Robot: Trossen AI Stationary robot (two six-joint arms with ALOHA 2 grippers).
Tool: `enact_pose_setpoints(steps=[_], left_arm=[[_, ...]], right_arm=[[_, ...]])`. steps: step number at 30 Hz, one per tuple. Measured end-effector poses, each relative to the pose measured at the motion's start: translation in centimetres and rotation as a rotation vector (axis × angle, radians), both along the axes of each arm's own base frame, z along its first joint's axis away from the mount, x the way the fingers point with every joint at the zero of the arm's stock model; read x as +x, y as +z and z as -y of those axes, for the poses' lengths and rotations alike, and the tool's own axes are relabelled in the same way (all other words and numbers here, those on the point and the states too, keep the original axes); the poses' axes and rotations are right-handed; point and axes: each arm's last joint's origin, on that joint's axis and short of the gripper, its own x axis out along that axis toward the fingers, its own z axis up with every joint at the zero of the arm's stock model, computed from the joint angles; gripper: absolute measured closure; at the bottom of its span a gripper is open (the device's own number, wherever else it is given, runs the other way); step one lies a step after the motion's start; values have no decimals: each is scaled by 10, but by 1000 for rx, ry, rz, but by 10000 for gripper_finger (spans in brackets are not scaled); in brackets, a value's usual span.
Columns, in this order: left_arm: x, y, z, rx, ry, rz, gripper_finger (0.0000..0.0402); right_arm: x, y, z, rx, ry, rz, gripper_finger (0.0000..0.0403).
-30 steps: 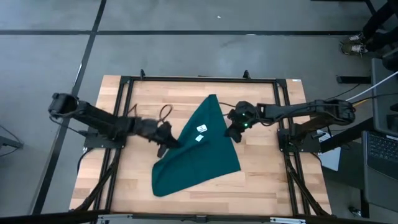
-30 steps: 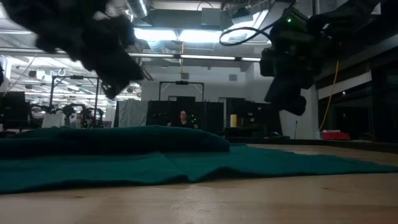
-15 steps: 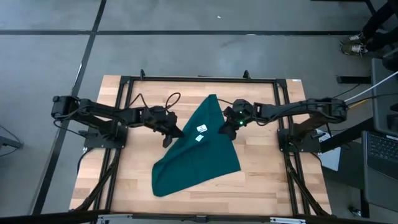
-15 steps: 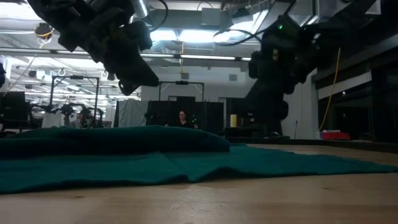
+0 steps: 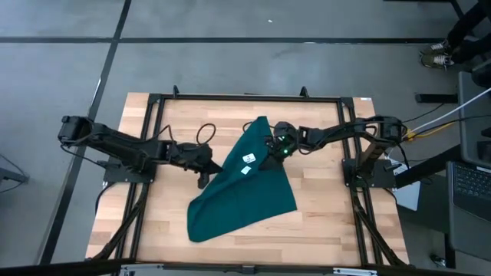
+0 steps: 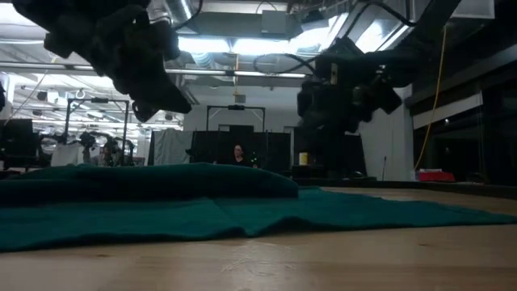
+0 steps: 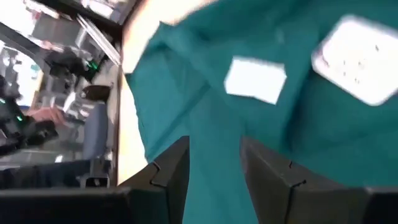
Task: Fold microfiber towels
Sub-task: Fold the blue napkin
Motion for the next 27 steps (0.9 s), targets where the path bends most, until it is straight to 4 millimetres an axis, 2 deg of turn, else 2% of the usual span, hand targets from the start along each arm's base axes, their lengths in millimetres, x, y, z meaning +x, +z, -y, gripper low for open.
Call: enact_pose_setpoints(steps=[4, 7, 12, 14, 18, 23, 27], left_arm=[[5, -9, -17, -46, -98, -25, 383], [9, -13, -32, -38, -168, -30, 374], [33, -3, -50, 106, -355, -36, 355], [48, 0, -57, 174, -407, -113, 347], [74, -8, -69, 312, -490, -321, 339], [97, -17, -86, 358, -569, -341, 346], [105, -13, -93, 380, -614, -286, 349]], right_arm=[[-20, -17, -16, 25, 51, -130, 267], [-27, -21, -21, 39, 46, -156, 264], [-26, -19, -27, 36, 30, -157, 249], [-26, -19, -27, 21, 15, -156, 246], [-26, -19, -30, 31, 14, -164, 248], [-25, -19, -38, 31, 39, -167, 260], [-26, -19, -41, 31, 52, -170, 265]])
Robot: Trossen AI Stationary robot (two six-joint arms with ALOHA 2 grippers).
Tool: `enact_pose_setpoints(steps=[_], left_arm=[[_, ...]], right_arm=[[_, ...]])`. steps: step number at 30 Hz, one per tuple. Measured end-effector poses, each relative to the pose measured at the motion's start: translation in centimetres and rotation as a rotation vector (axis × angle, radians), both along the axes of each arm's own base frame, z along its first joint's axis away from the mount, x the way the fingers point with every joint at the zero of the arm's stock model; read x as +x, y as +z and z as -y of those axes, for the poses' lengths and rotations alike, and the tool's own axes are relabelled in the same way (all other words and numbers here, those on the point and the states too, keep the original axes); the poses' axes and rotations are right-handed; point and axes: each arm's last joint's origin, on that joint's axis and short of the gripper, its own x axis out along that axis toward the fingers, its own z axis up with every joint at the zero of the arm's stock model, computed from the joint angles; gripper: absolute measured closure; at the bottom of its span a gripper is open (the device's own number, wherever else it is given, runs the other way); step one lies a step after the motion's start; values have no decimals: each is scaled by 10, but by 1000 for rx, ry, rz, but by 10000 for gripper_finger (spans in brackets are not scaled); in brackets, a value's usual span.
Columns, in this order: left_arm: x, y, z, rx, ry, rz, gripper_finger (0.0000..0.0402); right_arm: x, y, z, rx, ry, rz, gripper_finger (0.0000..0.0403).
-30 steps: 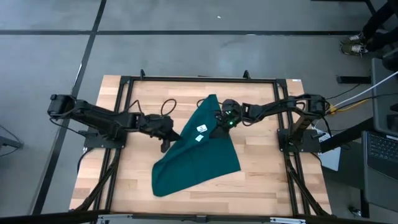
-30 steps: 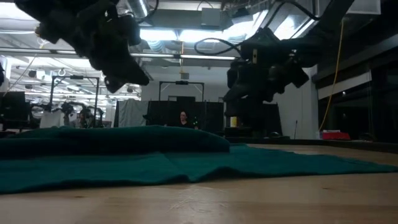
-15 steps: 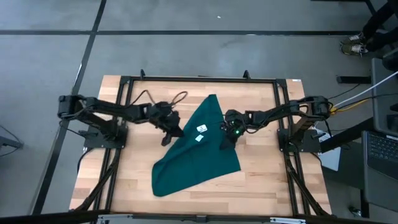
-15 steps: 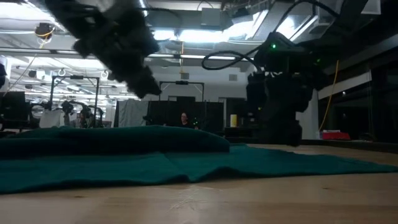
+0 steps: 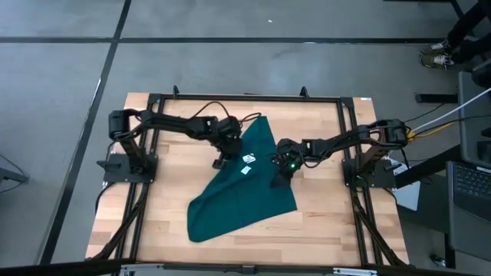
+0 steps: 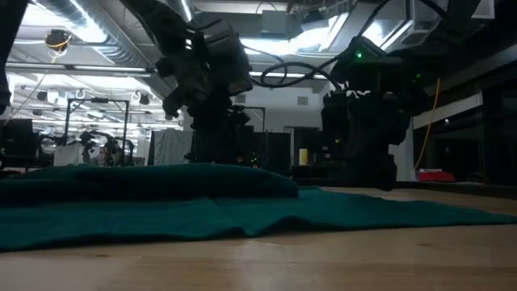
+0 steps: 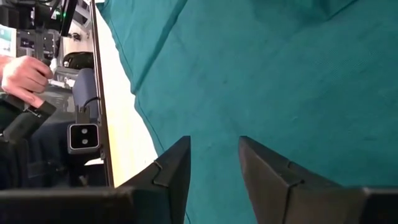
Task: Fold microfiber towels
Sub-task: Fold the blue napkin
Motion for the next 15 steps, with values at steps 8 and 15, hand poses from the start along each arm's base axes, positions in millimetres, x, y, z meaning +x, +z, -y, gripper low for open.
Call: enact_pose_setpoints(steps=[8, 15], left_arm=[[6, -15, -14, -114, -37, -8, 325], [17, -27, -20, -141, -71, -4, 295]], right_arm=[[-4, -4, -3, 5, 6, -21, 245], [-10, -7, -3, 21, -9, -42, 225]])
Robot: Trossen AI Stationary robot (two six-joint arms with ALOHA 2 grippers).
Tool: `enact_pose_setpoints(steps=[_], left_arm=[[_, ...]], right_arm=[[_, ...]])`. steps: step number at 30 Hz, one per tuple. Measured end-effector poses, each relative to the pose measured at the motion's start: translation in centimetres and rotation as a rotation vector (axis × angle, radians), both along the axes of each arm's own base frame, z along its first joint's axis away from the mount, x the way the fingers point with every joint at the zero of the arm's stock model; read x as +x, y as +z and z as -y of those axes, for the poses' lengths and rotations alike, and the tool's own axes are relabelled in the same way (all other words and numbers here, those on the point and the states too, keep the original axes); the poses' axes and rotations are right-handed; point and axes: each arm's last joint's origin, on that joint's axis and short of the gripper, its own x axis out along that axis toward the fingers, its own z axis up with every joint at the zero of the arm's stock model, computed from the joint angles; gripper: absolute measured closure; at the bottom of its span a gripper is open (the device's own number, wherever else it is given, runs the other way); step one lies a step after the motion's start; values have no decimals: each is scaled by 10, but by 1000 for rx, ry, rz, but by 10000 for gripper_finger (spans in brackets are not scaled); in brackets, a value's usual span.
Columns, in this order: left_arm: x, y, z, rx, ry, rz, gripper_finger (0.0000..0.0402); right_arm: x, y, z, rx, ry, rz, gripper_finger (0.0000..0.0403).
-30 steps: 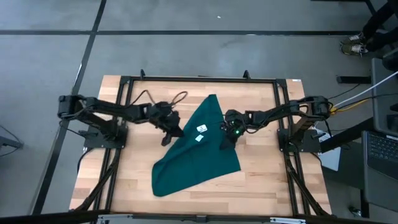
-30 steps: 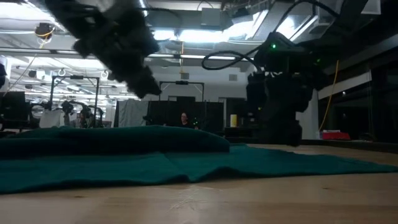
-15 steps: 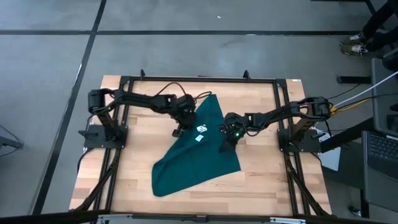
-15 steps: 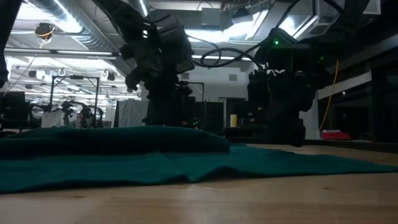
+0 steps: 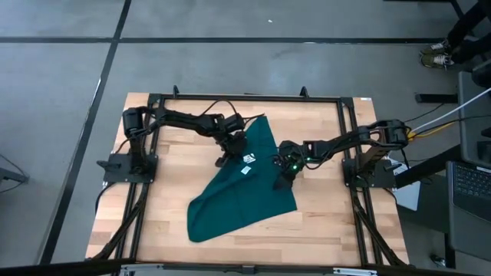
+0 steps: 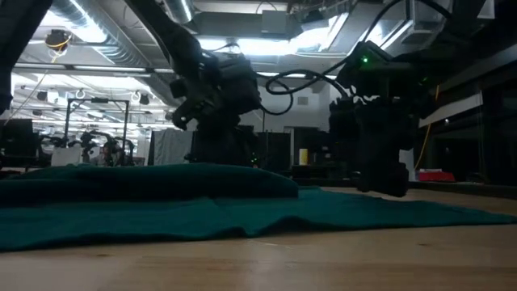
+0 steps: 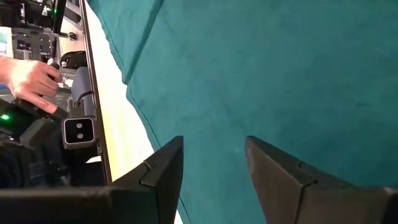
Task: Fold microfiber towels
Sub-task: Fold the blue napkin
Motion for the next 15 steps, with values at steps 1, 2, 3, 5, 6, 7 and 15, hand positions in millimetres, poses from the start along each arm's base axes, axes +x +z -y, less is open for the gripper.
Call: enact_pose_setpoints(steps=[1, 2, 3, 5, 6, 7, 15], left_arm=[[2, -1, -1, 2, 1, 8, 292], [2, -1, -1, 3, 2, 12, 289], [2, -1, -2, 1, 0, 10, 286], [2, -4, -4, 8, -7, 16, 282], [3, -6, -6, 11, -3, 22, 280], [3, -7, -8, 8, 3, 21, 279], [5, -27, -10, -59, 3, -12, 276]], right_arm=[[0, 1, 0, 0, -1, 6, 225], [0, 2, 0, 3, -4, 10, 226], [0, 3, 0, 3, -5, 15, 228], [0, 6, 0, 1, -8, 30, 234], [0, 8, 0, -4, -14, 38, 237], [0, 10, 0, -9, -18, 45, 239], [0, 15, 0, -22, -40, 61, 247]])
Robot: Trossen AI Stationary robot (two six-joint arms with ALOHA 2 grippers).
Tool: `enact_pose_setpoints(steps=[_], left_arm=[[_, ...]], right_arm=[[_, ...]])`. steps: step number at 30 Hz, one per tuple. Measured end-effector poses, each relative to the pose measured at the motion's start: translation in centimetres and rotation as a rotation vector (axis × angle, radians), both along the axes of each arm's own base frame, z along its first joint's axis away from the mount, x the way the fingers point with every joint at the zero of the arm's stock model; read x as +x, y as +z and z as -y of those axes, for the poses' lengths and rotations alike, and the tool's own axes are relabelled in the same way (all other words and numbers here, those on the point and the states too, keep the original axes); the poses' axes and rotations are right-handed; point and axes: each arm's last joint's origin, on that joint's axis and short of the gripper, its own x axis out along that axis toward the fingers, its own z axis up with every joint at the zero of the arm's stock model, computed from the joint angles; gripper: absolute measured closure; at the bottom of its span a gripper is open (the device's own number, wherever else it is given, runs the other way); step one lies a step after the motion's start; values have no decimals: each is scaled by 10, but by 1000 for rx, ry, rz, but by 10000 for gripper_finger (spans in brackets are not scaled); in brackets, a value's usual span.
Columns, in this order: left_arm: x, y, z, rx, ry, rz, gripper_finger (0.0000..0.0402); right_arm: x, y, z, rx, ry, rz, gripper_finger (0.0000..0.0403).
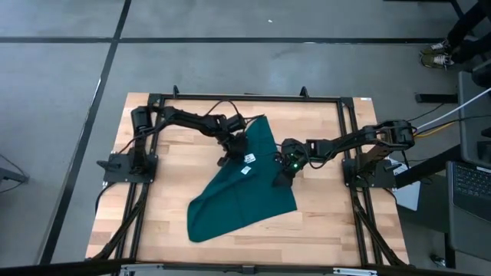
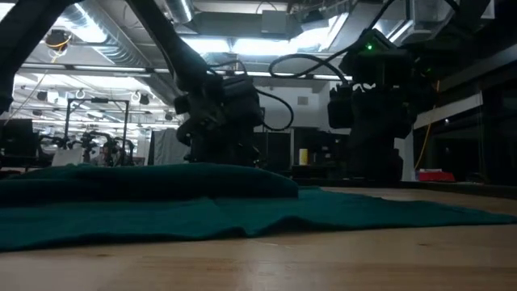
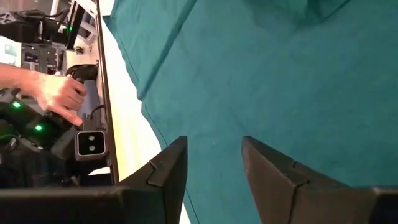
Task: Fold microfiber towels
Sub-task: Fold the blue napkin
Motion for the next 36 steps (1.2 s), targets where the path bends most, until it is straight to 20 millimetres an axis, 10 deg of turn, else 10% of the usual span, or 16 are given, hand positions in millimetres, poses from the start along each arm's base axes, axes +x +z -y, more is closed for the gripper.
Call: enact_pose_setpoints(steps=[10, 23, 36], left_arm=[[3, -5, 9, -8, 3, -32, 279], [2, -8, -5, -65, 165, -85, 399], [-44, 99, -33, 138, 418, 36, 399]], right_arm=[[0, 0, 0, -23, -25, -3, 235], [1, 0, 1, -32, -33, -1, 261], [4, 2, -10, -48, -51, 26, 265]])
